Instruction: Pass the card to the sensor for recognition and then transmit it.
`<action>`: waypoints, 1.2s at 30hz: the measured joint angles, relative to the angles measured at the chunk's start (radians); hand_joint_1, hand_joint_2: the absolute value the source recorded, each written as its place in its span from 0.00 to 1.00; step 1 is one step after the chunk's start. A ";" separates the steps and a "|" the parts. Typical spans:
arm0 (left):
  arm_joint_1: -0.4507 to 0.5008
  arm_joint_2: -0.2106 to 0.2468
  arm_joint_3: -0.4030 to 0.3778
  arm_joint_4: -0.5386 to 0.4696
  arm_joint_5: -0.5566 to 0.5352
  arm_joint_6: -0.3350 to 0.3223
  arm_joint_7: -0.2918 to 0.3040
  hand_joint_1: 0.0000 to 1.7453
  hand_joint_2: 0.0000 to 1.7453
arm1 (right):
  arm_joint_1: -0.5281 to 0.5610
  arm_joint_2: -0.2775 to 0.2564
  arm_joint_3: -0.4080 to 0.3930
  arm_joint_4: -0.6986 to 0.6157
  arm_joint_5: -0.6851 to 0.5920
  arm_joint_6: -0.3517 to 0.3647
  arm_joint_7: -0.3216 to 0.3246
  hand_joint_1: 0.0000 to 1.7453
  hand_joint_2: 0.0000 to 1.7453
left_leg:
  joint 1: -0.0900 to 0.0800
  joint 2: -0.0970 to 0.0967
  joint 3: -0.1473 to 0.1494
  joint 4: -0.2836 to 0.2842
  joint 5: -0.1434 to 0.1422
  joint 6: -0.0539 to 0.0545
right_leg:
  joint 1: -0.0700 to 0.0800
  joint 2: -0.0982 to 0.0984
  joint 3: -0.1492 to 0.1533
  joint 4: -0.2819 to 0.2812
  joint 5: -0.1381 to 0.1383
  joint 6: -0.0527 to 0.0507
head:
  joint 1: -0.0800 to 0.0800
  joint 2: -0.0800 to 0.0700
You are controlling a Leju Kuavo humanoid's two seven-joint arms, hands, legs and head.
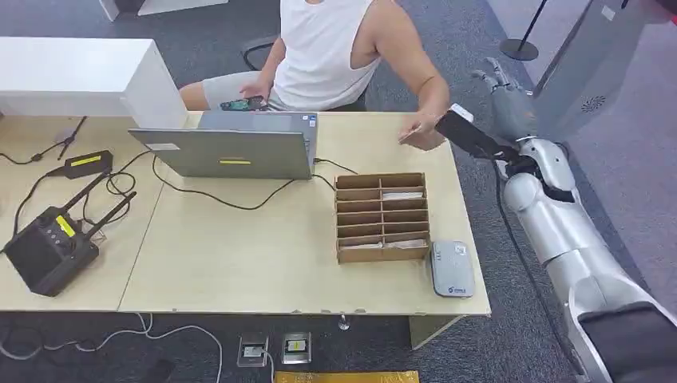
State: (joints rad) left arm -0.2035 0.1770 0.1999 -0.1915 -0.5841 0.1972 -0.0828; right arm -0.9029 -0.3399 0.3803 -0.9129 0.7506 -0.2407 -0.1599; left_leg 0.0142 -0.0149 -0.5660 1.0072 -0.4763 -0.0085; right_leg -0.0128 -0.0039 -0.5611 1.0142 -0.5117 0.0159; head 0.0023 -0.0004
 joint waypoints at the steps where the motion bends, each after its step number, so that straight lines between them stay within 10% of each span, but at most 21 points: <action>1: 0.001 0.000 0.000 0.000 0.002 0.001 0.000 0.00 0.00 | 0.003 -0.005 -0.001 -0.008 -0.041 0.008 0.001 0.00 0.00 | 0.000 0.000 0.000 0.000 0.000 0.000 | 0.000 0.000 0.000 0.000 0.000 0.000 | 0.000 0.000; 3: 0.005 0.000 0.000 0.000 0.009 0.007 0.000 0.00 0.00 | 0.012 -0.015 -0.012 -0.041 -0.187 0.039 0.015 0.00 0.00 | 0.000 0.000 0.000 0.000 0.000 0.000 | 0.000 0.000 0.000 0.000 0.000 0.000 | 0.000 0.000; 4: 0.007 0.000 0.000 0.000 0.012 0.010 0.000 0.00 0.00 | 0.017 -0.021 -0.023 -0.065 -0.274 0.057 0.025 0.00 1.00 | 0.000 0.000 0.000 0.000 0.000 0.000 | 0.000 0.000 0.000 0.000 0.000 0.000 | 0.000 0.000; 16: 0.040 0.008 0.000 0.001 0.048 0.016 -0.036 0.00 0.00 | 0.129 -0.151 -0.185 -0.449 -0.985 0.348 0.147 0.00 1.00 | 0.000 0.000 0.001 0.000 -0.001 0.000 | 0.000 0.000 0.000 -0.001 0.000 0.000 | 0.000 0.000; 36: 0.057 0.030 0.003 0.002 0.063 0.014 -0.042 0.00 0.00 | 0.517 -0.196 -0.231 -0.601 -0.695 0.537 0.156 0.00 1.00 | 0.001 0.001 0.000 0.000 -0.001 -0.001 | 0.001 0.000 0.001 -0.001 0.000 0.000 | 0.000 0.000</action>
State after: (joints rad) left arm -0.1470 0.2068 0.2026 -0.1900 -0.5211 0.2113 -0.1247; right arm -0.3858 -0.5356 0.1495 -1.5141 0.0561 0.2964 -0.0038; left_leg 0.0149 -0.0139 -0.5655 1.0068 -0.4775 -0.0091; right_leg -0.0122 -0.0036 -0.5603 1.0131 -0.5119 0.0158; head 0.0027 -0.0004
